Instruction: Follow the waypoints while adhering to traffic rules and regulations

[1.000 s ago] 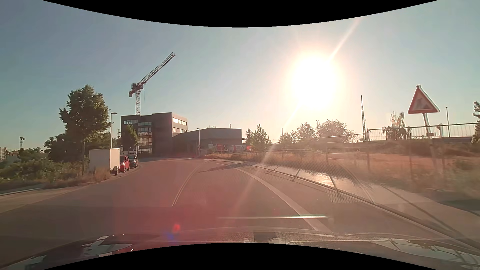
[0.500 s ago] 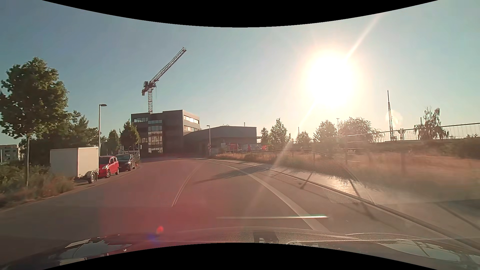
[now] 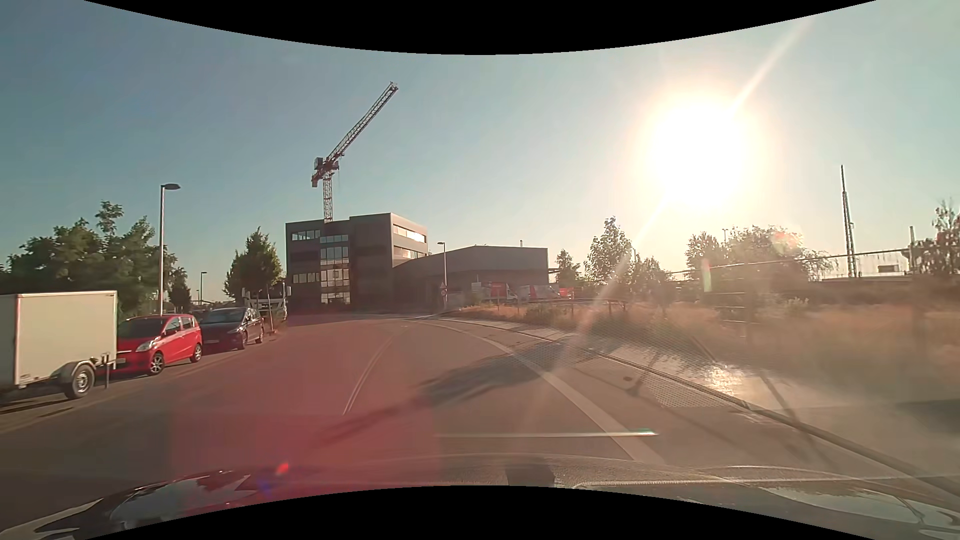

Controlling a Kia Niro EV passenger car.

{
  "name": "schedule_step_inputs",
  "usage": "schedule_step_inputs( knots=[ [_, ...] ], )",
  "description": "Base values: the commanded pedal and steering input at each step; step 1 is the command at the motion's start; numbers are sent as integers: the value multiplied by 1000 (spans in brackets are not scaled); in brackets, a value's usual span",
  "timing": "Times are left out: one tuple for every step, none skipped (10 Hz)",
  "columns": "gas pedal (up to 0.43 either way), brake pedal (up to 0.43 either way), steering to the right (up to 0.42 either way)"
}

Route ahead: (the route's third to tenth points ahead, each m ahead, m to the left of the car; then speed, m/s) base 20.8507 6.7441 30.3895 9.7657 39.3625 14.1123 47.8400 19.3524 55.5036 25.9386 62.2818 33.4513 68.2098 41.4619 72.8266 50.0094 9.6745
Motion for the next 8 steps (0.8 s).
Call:
schedule_step_inputs(
  knots=[
    [0, 140, -67],
    [0, 146, -67],
    [0, 152, -64],
    [0, 152, -59],
    [0, 159, -55],
    [0, 159, -55],
    [0, 159, -55],
    [0, 159, -55]
  ],
)
